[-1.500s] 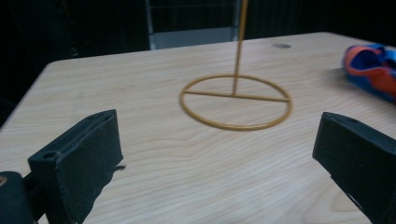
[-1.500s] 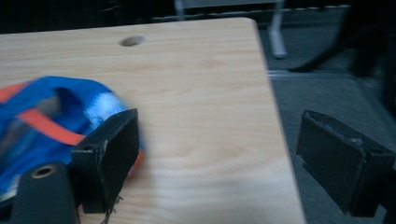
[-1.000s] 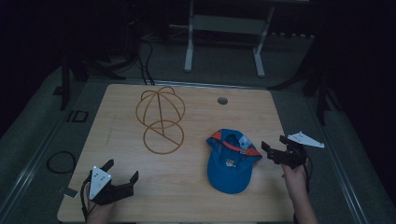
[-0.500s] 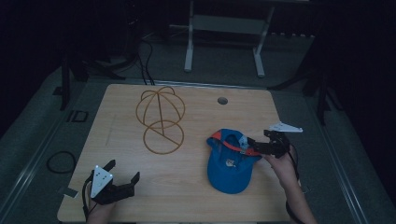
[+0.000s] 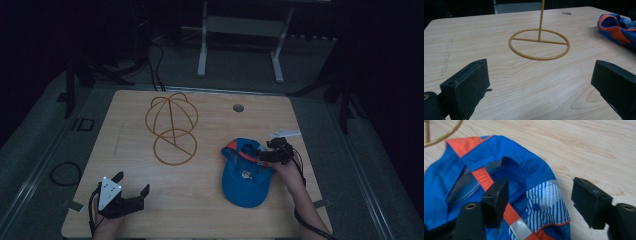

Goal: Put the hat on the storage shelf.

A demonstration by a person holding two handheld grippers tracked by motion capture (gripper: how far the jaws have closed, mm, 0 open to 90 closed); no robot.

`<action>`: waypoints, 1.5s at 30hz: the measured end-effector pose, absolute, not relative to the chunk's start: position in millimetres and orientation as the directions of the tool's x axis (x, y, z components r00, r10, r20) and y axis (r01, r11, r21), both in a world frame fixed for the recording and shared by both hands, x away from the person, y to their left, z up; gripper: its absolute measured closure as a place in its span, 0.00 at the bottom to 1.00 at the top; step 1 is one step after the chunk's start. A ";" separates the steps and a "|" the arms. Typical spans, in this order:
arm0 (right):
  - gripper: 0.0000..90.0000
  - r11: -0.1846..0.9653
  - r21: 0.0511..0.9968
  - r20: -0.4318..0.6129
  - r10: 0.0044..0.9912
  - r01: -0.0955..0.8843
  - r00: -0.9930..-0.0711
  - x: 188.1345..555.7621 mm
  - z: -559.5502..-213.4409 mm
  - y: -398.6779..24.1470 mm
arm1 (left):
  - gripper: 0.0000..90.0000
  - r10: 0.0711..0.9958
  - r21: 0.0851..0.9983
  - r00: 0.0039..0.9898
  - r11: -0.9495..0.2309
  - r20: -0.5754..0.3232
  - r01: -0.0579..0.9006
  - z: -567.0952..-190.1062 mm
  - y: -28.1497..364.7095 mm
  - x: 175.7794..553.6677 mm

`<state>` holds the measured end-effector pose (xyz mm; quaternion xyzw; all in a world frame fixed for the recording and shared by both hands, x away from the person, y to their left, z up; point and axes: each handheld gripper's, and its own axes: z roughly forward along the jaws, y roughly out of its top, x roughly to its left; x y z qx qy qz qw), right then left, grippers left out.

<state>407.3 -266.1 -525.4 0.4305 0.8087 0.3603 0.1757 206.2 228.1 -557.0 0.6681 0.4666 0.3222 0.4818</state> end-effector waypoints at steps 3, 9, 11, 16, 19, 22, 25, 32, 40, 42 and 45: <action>0.38 0.389 0.714 0.014 0.823 0.582 -0.568 413.2 -532.7 -262.1 | 0.02 0.937 0.946 0.349 -0.099 -0.016 0.310 -556.6 228.1 206.1; 0.46 0.424 0.683 -0.015 0.822 0.594 -0.569 415.4 -542.7 -255.9 | 0.02 0.936 0.941 0.352 -0.104 -0.018 0.322 -557.4 228.0 206.8; 0.54 0.452 0.674 -0.041 0.813 0.585 -0.581 414.6 -547.6 -253.0 | 0.02 0.937 0.942 0.350 -0.101 -0.019 0.321 -557.2 228.4 206.7; 0.66 0.502 0.656 -0.101 0.798 0.564 -0.594 412.2 -551.5 -248.0 | 0.02 0.938 0.940 0.347 -0.104 -0.016 0.325 -557.2 228.3 206.8; 0.73 0.506 0.655 -0.100 0.794 0.561 -0.599 411.7 -551.4 -246.8 | 0.02 0.938 0.940 0.347 -0.103 -0.017 0.325 -557.0 228.4 206.7; 0.92 0.516 0.654 -0.090 0.779 0.552 -0.621 411.1 -551.6 -245.6 | 0.02 0.936 0.938 0.351 -0.107 -0.016 0.329 -557.3 227.8 206.8; 0.98 0.513 0.654 -0.080 0.778 0.556 -0.623 410.6 -551.8 -244.1 | 0.02 0.937 0.937 0.348 -0.113 -0.009 0.330 -557.1 227.3 206.6; 0.99 0.477 0.694 -0.065 0.788 0.540 -0.612 406.2 -530.2 -243.0 | 0.02 0.937 0.935 0.350 -0.110 -0.016 0.337 -557.4 227.8 208.0; 0.99 0.467 0.759 -0.093 0.768 0.454 -0.633 396.7 -488.0 -240.4 | 0.02 0.935 0.933 0.353 -0.108 -0.021 0.344 -557.4 228.1 208.5; 0.99 0.468 0.765 -0.098 0.764 0.442 -0.638 395.6 -482.7 -239.5 | 0.02 0.937 0.933 0.349 -0.109 -0.019 0.343 -557.4 228.1 208.6; 0.99 0.465 0.784 -0.106 0.752 0.410 -0.650 390.8 -466.1 -236.1 | 0.02 0.936 0.931 0.351 -0.112 -0.018 0.348 -557.2 228.4 208.8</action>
